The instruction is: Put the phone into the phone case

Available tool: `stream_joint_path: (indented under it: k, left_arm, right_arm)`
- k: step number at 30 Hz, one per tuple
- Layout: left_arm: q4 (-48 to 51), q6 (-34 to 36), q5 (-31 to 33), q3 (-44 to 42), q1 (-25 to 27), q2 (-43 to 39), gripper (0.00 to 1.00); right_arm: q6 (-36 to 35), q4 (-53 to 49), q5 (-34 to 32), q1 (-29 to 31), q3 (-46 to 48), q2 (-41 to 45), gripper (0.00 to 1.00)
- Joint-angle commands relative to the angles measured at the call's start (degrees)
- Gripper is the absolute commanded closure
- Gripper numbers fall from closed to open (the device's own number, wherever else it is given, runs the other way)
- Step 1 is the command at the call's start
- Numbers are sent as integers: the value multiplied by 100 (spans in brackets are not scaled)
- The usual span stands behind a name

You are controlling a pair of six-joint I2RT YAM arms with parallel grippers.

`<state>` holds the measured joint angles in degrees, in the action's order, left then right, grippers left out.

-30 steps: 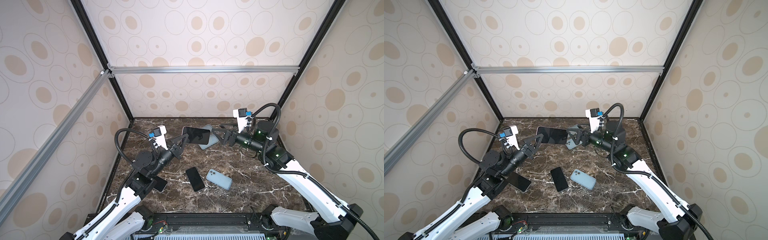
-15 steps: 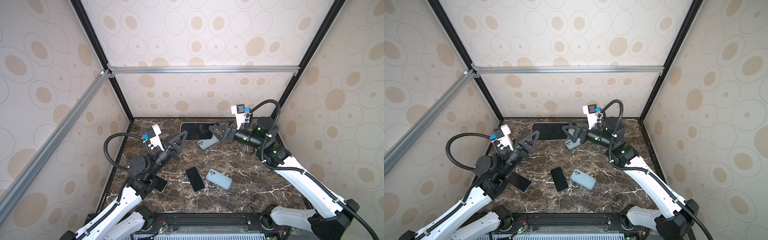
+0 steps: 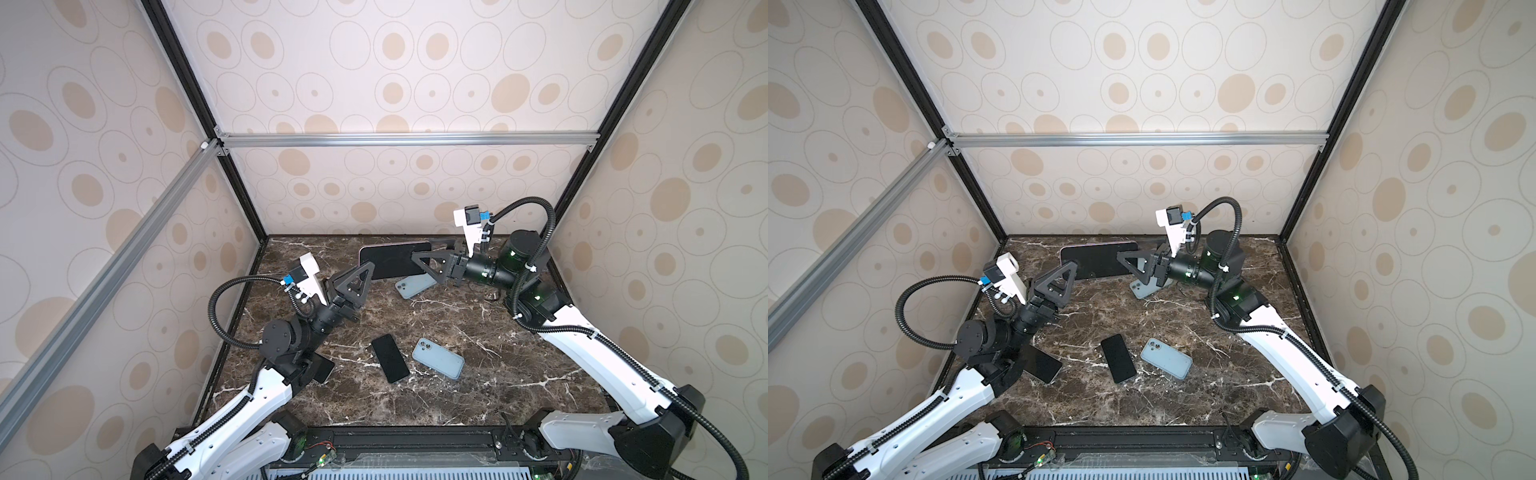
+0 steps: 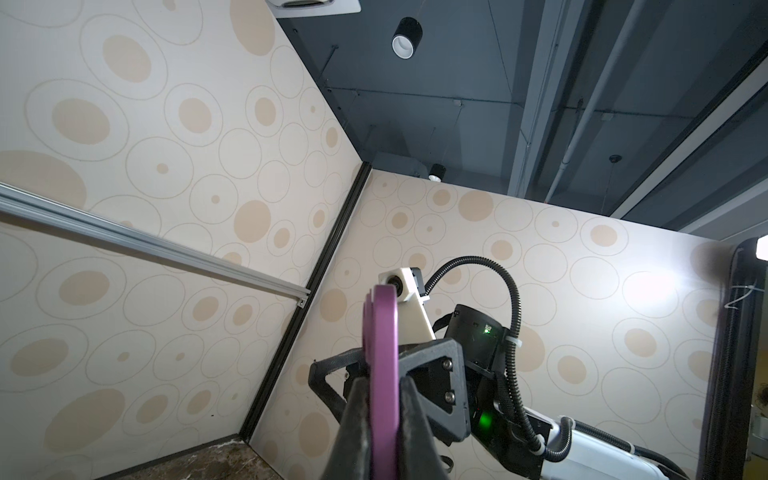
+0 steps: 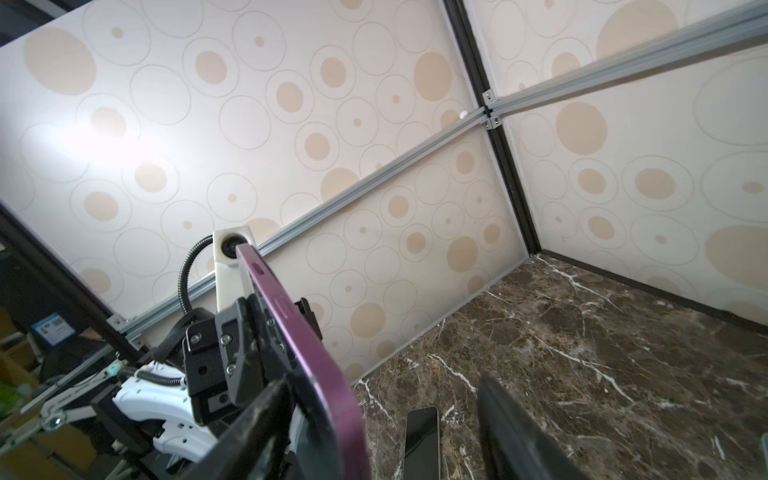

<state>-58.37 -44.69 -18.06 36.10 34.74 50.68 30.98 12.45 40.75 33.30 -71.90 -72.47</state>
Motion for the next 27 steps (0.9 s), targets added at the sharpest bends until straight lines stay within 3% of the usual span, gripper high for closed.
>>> stream_joint_path:
  k: [1, 3, 8, 12, 17, 23, 24, 25, 27]
  left_arm:
    - [-703, -211, 26, 125, -28, -126, 100]
    - [-702, -212, 57, 133, -22, -119, 100]
    - [-451, -233, 15, 222, -21, -52, 100]
    - [-360, -242, -16, 235, -27, -7, 100]
    - [-395, -241, 48, 270, -27, 29, 100]
    - [155, -70, 418, 345, -26, -43, 100]
    - [404, -3, 618, 360, -28, -97, 100]
    - [644, 50, 828, 371, -27, -149, 96]
    - [1108, 186, 1180, 397, -22, -276, 78]
  right_arm:
    - [207, 583, 527, -24, -127, -21, 45]
    - [366, 897, 613, -24, -43, -24, 57]
    - [742, 1297, 1039, -7, -119, -177, 60]
    - [936, 1330, 1323, 1, -323, -336, 70]
    - [960, 1219, 1349, 1, -413, -382, 89]
    - [932, 1146, 1261, 2, -405, -305, 93]
    - [880, 1078, 1206, 2, -409, -259, 100]
    - [813, 979, 1148, 8, -404, -220, 100]
    - [673, 733, 955, 9, -377, -78, 100]
